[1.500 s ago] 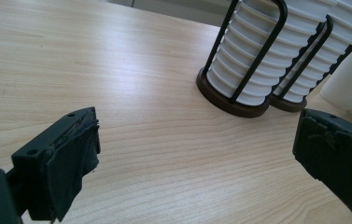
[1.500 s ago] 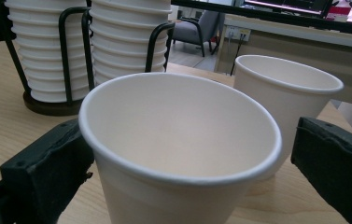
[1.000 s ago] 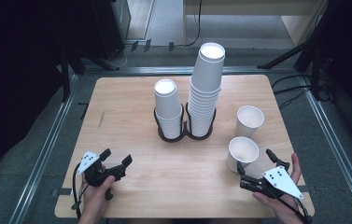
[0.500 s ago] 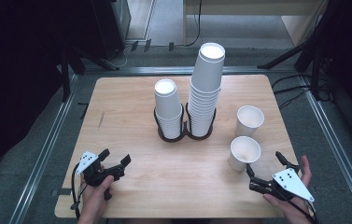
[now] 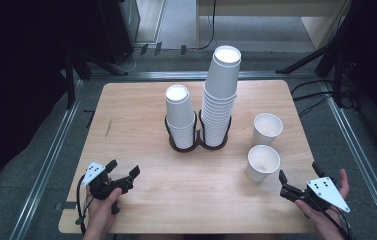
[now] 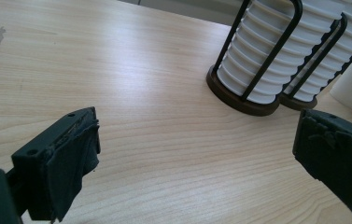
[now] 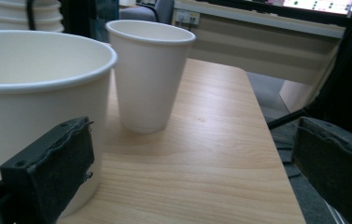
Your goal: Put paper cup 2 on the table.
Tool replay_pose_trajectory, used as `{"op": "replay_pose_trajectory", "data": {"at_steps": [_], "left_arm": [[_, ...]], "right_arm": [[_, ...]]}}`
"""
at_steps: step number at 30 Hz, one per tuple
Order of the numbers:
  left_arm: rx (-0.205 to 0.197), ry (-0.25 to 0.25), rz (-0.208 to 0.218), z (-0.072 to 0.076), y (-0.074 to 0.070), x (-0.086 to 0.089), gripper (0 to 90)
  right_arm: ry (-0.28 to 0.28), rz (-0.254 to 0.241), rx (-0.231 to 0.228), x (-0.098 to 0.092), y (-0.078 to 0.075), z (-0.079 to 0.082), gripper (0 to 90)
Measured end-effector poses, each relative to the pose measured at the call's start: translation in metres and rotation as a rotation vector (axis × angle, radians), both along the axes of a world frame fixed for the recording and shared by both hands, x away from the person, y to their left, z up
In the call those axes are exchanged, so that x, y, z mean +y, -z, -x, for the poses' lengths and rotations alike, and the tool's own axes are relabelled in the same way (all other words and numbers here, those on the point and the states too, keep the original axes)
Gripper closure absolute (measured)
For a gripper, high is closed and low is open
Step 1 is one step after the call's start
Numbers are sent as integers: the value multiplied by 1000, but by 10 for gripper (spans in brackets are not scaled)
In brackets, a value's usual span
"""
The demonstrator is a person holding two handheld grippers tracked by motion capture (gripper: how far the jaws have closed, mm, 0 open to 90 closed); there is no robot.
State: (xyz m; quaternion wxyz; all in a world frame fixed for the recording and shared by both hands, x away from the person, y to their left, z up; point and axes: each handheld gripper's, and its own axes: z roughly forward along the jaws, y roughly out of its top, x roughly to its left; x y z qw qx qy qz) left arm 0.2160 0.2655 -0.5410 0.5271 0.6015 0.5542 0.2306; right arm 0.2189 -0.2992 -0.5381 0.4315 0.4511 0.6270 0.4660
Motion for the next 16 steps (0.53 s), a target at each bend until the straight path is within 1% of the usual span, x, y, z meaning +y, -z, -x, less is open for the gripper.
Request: {"op": "replay_pose_trajectory", "data": {"at_steps": [1,2,5,6,8,14,15,16], "left_arm": [[0,-3,2,0,0,0,7],[0,-4,1,0,0,1,8],[1,-8,1,0,0,2,7],[2,-9,1,0,0,3,7],[2,-14,0,0,1,4,7],[7,-21,-1,-1,1,6,7],[6,-21,-3,-1,2,5,7],[6,-21,-2,-1,2,5,7]], "right_arm": [[13,-4,3,-2,1,-1,0],[44,-2,10,-6,2,-3,0],[80,-15,22,-11,3,-5,0],[80,-15,22,-11,3,-5,0],[106,-38,30,-16,3,-7,0],[126,-58,35,-20,3,-6,0],[126,-58,35,-20,3,-6,0],[114,-60,36,-19,2,-6,0]]}}
